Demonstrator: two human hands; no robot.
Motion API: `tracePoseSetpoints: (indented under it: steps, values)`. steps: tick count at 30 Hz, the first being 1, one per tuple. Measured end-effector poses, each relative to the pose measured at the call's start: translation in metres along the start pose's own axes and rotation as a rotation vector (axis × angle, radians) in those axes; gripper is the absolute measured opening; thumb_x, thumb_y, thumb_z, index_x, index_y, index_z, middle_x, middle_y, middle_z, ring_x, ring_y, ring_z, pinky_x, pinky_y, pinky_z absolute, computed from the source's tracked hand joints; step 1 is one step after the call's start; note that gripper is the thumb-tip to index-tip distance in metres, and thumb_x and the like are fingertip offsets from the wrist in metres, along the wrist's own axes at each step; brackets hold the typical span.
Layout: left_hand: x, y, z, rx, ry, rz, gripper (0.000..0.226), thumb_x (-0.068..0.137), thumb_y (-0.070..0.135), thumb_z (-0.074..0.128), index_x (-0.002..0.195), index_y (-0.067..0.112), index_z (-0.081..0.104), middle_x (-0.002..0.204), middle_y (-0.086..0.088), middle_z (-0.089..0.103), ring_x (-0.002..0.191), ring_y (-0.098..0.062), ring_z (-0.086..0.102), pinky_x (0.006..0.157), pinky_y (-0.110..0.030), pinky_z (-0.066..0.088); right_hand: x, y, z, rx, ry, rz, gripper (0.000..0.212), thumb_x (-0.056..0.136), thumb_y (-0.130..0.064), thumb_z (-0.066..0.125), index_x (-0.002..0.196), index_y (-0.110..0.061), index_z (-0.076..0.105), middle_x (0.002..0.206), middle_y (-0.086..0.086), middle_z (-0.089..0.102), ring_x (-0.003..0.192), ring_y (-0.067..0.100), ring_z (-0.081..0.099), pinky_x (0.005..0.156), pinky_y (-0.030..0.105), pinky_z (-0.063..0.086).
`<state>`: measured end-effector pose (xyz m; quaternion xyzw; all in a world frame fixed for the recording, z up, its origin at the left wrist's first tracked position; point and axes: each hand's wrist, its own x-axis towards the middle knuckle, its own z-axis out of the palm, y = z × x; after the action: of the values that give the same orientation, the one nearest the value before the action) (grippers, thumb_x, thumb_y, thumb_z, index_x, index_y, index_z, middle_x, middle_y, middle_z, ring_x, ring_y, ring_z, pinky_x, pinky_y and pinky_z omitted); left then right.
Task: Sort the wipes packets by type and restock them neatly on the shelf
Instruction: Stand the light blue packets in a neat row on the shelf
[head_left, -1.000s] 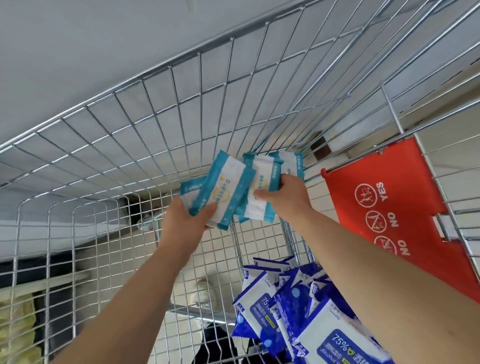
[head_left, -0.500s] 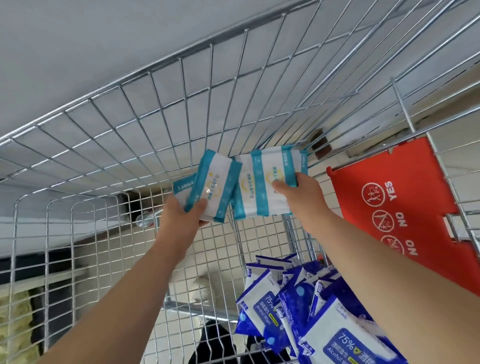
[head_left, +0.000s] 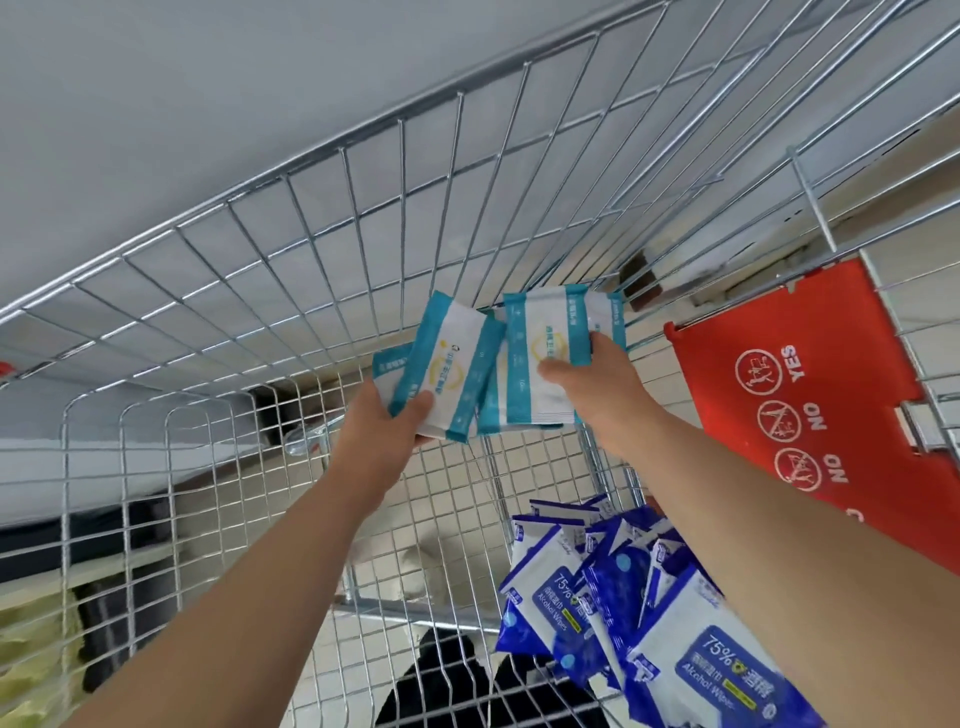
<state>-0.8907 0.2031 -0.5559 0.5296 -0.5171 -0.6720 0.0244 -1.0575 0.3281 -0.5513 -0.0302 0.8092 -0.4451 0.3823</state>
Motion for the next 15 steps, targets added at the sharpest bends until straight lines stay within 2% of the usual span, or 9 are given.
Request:
tracePoseSetpoints:
  steps: [2,4,6,8,11,13,15]
  values:
    - [-0.009,0.004,-0.009,0.024,0.048,0.038,0.019,0.092,0.008,0.06,0.108,0.015,0.053,0.107,-0.004,0.067,0.095,-0.02,0.068,0.075,-0.033,0.058,-0.009,-0.01,-0.005,-0.084,0.013,-0.067,0.025,0.087,-0.007,0.06,0.112,-0.012,0.058,0.101,0.001,0.064,0.085,0.01,0.061,0.061,0.018,0.046]
    - [-0.023,0.008,-0.018,0.044,0.101,0.062,0.026,0.091,0.011,0.063,0.114,0.015,0.053,0.108,-0.003,0.068,0.096,-0.02,0.069,0.078,-0.037,0.059,-0.022,-0.023,-0.01,-0.192,0.032,-0.142,0.022,0.087,-0.009,0.058,0.108,-0.012,0.056,0.097,0.001,0.063,0.08,0.012,0.061,0.059,0.021,0.048]
    - [-0.039,0.012,-0.028,0.063,0.15,0.082,0.026,0.089,0.014,0.066,0.112,0.02,0.053,0.106,0.001,0.069,0.094,-0.02,0.069,0.08,-0.041,0.059,-0.035,-0.037,-0.014,-0.258,0.021,-0.215,0.018,0.087,-0.01,0.057,0.104,-0.013,0.053,0.093,-0.001,0.061,0.081,0.014,0.061,0.061,0.026,0.05]
    - [-0.06,0.019,-0.037,0.092,0.193,0.1,0.028,0.088,0.019,0.068,0.111,0.022,0.055,0.103,0.004,0.069,0.092,-0.018,0.07,0.079,-0.043,0.059,-0.053,-0.053,-0.019,-0.289,-0.018,-0.276,0.019,0.088,-0.009,0.057,0.102,-0.017,0.047,0.088,-0.005,0.056,0.078,0.012,0.058,0.056,0.022,0.046]
    - [-0.103,0.033,-0.05,0.091,0.241,0.16,0.033,0.088,0.021,0.068,0.118,0.02,0.056,0.105,0.005,0.07,0.094,-0.016,0.069,0.08,-0.038,0.059,-0.09,-0.084,-0.025,-0.394,-0.082,-0.375,0.021,0.089,-0.011,0.056,0.105,-0.018,0.046,0.091,-0.003,0.056,0.076,0.012,0.056,0.049,0.016,0.04]
    - [-0.142,0.045,-0.058,0.093,0.308,0.199,0.037,0.087,0.024,0.068,0.121,0.019,0.053,0.107,0.005,0.068,0.093,-0.014,0.068,0.074,-0.029,0.059,-0.123,-0.11,-0.029,-0.469,-0.098,-0.482,0.026,0.087,-0.009,0.056,0.11,-0.016,0.048,0.097,-0.002,0.056,0.081,0.016,0.055,0.056,0.022,0.04]
    - [-0.188,0.056,-0.068,0.096,0.371,0.231,0.043,0.086,0.03,0.069,0.123,0.02,0.051,0.109,0.004,0.067,0.091,-0.013,0.068,0.072,-0.029,0.059,-0.161,-0.138,-0.035,-0.542,-0.12,-0.588,0.027,0.086,-0.008,0.057,0.11,-0.016,0.048,0.096,-0.002,0.057,0.078,0.016,0.054,0.059,0.025,0.039]
